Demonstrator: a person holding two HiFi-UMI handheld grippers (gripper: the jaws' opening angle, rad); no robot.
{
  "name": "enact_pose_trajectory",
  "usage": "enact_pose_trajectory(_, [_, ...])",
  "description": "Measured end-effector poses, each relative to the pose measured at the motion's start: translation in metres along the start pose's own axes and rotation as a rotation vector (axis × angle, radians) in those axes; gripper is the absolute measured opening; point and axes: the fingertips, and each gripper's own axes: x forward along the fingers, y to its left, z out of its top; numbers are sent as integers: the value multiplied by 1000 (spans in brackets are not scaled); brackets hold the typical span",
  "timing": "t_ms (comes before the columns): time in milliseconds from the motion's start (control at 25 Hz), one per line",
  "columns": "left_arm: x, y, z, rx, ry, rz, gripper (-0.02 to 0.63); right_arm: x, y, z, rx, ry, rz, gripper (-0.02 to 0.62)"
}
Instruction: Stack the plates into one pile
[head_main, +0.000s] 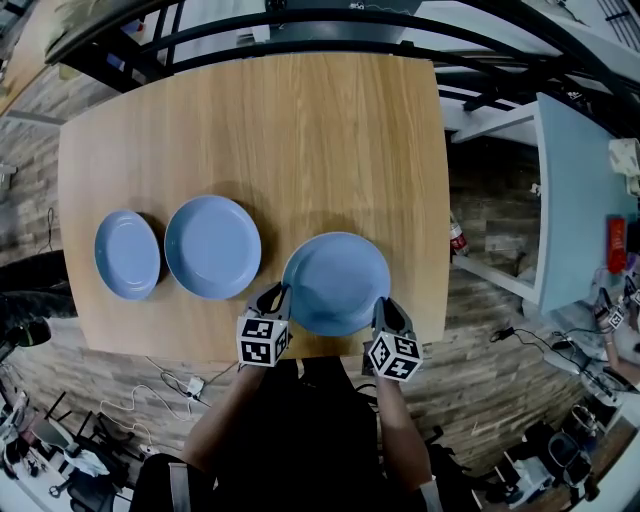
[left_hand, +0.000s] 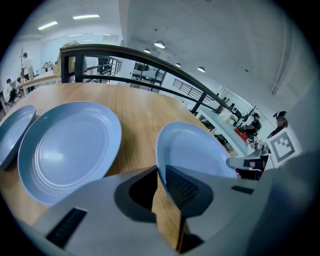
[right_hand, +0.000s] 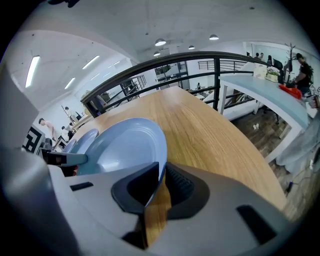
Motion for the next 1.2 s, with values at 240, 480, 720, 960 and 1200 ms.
enact_pose_trajectory(240, [-15,-9,-1,10,-26,5,66,-14,1,2,-13,-22,12,58])
enact_pose_trajectory(480, [-34,-21,2,25,-57,11,66,-33,2,5,-25,-43,24,58])
enact_pose_trajectory(720, [-48,-36,7,16,-112,16,66,-49,-1,17,-40,-88,48,58])
enact_pose_trajectory(960, [-67,-39,3,15,-150,19,66,-64,7,16,-57,-107,77,57])
enact_pose_trajectory(1200, [-92,-46,-5,10,-183,42,66,-84,15,13,-77,-129,97,57])
